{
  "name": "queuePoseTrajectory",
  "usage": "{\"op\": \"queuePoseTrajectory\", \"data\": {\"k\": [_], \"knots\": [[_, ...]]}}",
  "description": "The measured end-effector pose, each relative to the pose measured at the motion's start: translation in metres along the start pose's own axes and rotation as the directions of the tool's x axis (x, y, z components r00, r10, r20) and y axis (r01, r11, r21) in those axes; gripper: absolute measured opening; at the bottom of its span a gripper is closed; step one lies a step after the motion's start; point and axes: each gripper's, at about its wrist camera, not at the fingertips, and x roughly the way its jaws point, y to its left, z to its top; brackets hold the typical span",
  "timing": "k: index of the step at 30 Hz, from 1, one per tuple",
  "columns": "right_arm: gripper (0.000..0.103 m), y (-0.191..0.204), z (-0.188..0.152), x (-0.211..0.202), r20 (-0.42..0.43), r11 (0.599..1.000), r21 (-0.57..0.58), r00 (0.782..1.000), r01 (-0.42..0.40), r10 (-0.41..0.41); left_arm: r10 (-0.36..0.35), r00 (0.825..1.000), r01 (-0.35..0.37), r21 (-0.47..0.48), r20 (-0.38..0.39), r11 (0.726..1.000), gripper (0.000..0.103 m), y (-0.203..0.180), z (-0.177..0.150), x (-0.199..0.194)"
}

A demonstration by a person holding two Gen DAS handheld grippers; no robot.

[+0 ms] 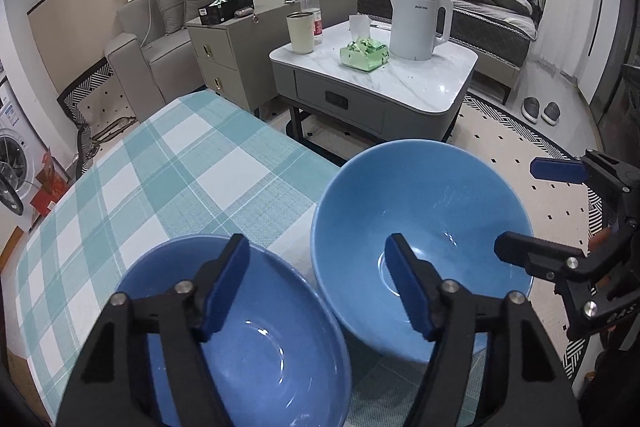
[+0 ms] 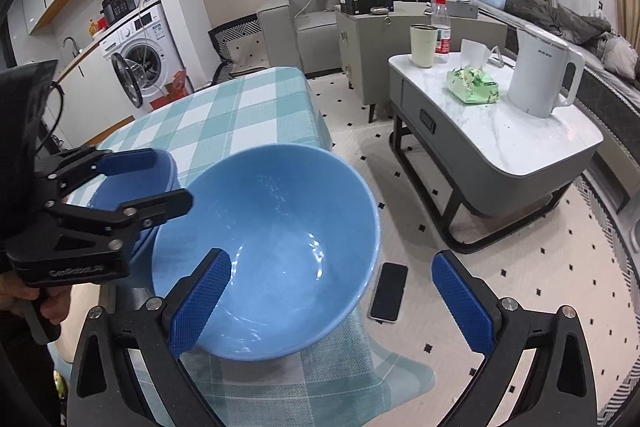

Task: Organize plates and bowls
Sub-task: 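Move both grippers to opposite rim sides of the light blue bowl and close, then lift the light blue bowl with both grippers and carry it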

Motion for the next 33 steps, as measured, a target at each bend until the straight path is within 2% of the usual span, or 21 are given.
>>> {"op": "queuePoseTrajectory", "data": {"k": [2, 8, 10, 12, 16, 29, 33], "knots": [[0.102, 0.0, -0.001, 0.001, 0.0, 1.0, 0.004, 1.0, -0.013, 0.013, -0.004, 1.0, 0.004, 0.0, -0.011, 1.0, 0.061, -0.001, 0.001, 0.004], [0.102, -0.002, -0.003, 0.006, -0.01, 1.0, 0.003, 1.0, -0.028, 0.028, -0.007, 1.0, 0.007, 0.002, -0.021, 1.0, 0.058, -0.003, 0.006, 0.012], [0.102, -0.003, -0.003, 0.007, -0.014, 0.999, 0.003, 0.999, -0.032, 0.032, -0.015, 0.999, 0.016, 0.004, -0.028, 1.0, 0.053, -0.004, 0.008, 0.015], [0.101, -0.003, -0.003, 0.008, -0.017, 0.999, 0.003, 0.999, -0.036, 0.036, -0.017, 0.999, 0.017, 0.008, -0.034, 1.0, 0.052, -0.005, 0.011, 0.018], [0.097, -0.001, -0.004, 0.01, -0.025, 0.999, -0.004, 0.999, -0.042, 0.042, -0.016, 0.999, 0.016, 0.018, -0.049, 1.0, 0.051, -0.006, 0.014, 0.026], [0.086, 0.006, -0.011, 0.021, -0.09, 0.996, -0.058, 0.994, -0.063, 0.058, -0.006, 0.993, 0.013, 0.059, -0.114, 0.998, 0.036, -0.016, 0.011, 0.039], [0.081, 0.007, -0.013, 0.022, -0.096, 0.995, -0.068, 0.993, -0.069, 0.062, 0.01, 0.993, -0.002, 0.066, -0.116, 0.998, 0.035, -0.019, 0.011, 0.039]]}}
